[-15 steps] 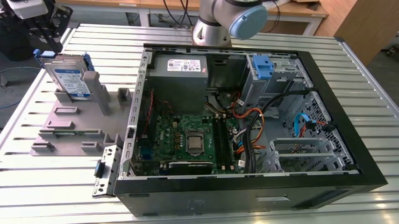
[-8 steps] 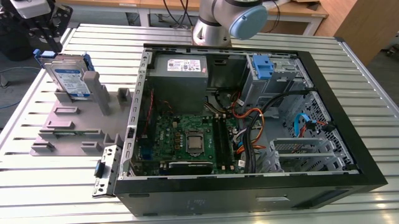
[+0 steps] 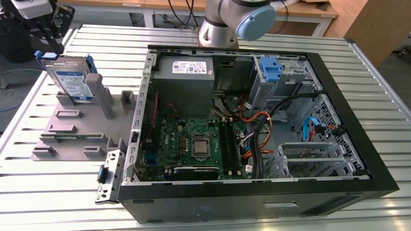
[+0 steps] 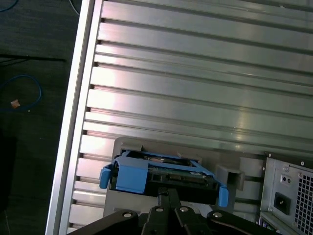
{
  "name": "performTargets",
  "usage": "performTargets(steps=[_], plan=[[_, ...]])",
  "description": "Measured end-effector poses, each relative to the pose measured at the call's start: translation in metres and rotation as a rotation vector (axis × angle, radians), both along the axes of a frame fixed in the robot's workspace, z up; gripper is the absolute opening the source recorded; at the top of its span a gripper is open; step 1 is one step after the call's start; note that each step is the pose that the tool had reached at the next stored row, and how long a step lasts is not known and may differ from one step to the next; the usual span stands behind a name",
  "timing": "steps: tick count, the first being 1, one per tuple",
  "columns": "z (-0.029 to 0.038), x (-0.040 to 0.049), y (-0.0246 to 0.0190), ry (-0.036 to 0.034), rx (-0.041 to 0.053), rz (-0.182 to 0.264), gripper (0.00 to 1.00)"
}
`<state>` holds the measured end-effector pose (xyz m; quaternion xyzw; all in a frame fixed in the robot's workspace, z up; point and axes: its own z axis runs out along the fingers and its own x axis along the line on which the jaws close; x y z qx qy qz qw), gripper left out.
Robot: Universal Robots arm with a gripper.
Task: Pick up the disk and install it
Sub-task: 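Pick up the disk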
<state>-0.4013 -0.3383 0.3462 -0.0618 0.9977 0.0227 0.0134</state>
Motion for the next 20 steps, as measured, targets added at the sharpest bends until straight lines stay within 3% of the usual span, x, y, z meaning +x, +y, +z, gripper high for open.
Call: performTargets(steps=[20], plan=[[0.0000,0.0000,0.0000,0.0000,0.0000,0.032,0.11]])
